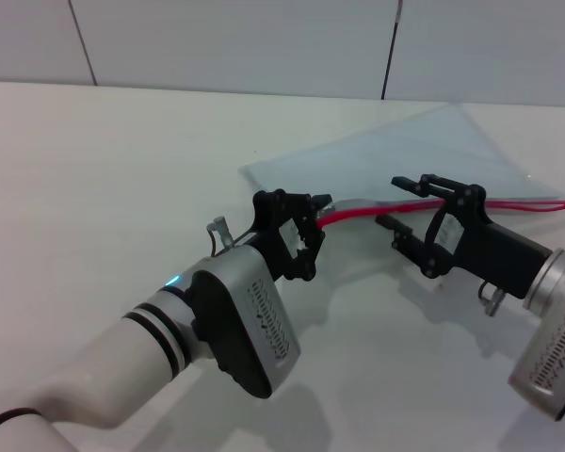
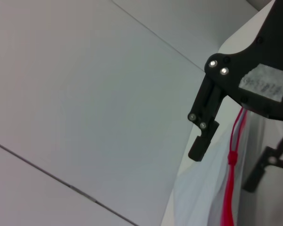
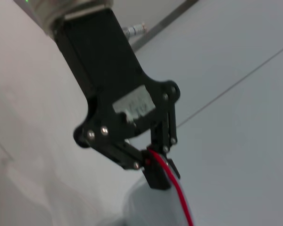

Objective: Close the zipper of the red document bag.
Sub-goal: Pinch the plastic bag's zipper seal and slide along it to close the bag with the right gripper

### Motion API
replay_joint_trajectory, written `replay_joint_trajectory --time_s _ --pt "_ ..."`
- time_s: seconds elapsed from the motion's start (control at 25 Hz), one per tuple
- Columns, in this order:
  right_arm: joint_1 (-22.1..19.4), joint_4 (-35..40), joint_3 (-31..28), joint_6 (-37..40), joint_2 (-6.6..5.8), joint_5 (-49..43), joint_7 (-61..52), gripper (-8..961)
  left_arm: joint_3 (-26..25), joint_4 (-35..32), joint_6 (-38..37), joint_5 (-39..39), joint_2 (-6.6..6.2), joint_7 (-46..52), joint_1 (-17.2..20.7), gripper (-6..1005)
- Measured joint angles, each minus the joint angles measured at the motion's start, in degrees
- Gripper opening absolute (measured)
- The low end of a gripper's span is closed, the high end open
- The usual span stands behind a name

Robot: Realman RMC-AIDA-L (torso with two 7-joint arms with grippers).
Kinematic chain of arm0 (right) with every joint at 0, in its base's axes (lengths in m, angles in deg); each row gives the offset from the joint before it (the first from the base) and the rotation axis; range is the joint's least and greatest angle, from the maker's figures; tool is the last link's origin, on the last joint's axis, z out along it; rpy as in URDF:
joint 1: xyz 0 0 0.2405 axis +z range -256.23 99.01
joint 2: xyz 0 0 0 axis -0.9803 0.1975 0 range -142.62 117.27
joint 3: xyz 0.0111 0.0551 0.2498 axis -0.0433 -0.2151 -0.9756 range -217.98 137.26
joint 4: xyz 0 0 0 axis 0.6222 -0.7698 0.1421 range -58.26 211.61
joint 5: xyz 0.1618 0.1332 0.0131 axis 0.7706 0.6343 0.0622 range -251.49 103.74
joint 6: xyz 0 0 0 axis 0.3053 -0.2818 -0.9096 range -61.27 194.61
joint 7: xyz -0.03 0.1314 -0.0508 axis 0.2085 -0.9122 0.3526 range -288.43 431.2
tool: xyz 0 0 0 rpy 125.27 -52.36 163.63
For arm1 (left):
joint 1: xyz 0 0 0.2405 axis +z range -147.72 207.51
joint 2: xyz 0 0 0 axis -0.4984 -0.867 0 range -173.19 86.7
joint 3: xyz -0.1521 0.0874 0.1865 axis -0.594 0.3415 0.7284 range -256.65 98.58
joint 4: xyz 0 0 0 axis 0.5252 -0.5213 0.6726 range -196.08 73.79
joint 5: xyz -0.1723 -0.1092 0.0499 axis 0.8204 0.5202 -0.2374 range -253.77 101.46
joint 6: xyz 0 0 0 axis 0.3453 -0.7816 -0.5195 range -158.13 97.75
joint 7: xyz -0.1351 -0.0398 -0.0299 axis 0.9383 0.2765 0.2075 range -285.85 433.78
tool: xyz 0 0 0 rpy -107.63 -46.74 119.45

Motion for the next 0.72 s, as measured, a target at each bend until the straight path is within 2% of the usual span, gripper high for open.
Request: replay_joint_trajectory --time_s 0.04,0.24,0.48,0.72 --pt "-0.09 -0.07 -0.31 -0.25 0.01 0.01 0.29 681 0.11 0.0 0.0 -0.01 0.0 0.0 -0.01 49" --pt "-0.16 -0.41 -0.86 -1.09 0.07 0.01 0.83 446 0.29 0.08 0.0 0.04 0.01 -0.02 -0.16 49" --pt "-0.33 -0.51 -0.93 -2.77 0.09 0.0 2.75 363 0.28 0.14 0.0 -0.04 0.01 -0.16 -0.09 48" --pt "-0.33 -0.63 -0.93 -2.96 0.09 -0.03 2.89 210 0.29 0.21 -0.01 -0.07 0.01 -0.18 -0.11 48"
